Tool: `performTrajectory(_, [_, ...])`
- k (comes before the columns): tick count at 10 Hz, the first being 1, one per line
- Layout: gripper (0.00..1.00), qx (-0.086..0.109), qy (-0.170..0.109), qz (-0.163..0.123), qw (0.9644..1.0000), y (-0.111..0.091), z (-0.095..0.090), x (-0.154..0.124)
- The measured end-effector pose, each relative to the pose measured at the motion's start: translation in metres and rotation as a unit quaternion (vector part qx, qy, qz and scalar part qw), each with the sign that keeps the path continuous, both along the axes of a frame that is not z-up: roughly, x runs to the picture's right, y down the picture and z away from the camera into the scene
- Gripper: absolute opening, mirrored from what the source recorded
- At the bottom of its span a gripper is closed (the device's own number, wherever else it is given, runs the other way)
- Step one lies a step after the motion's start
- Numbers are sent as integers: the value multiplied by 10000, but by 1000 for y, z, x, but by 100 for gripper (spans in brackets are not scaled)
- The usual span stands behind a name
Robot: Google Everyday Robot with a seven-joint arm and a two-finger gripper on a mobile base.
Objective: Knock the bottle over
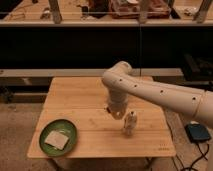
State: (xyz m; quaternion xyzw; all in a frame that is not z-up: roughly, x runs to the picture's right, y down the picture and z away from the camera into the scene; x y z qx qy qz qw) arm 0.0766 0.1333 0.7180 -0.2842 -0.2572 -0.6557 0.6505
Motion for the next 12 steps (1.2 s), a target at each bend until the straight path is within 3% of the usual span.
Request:
performTrajectory(2, [7,26,27,52,10000,-2,2,14])
performTrajectory(8, [7,99,199,80,9997,-22,0,11])
performTrajectory(10, [7,88,306,319,9990,-23,3,31])
performTrajectory(12, [7,97,356,380,9986,-24,2,52])
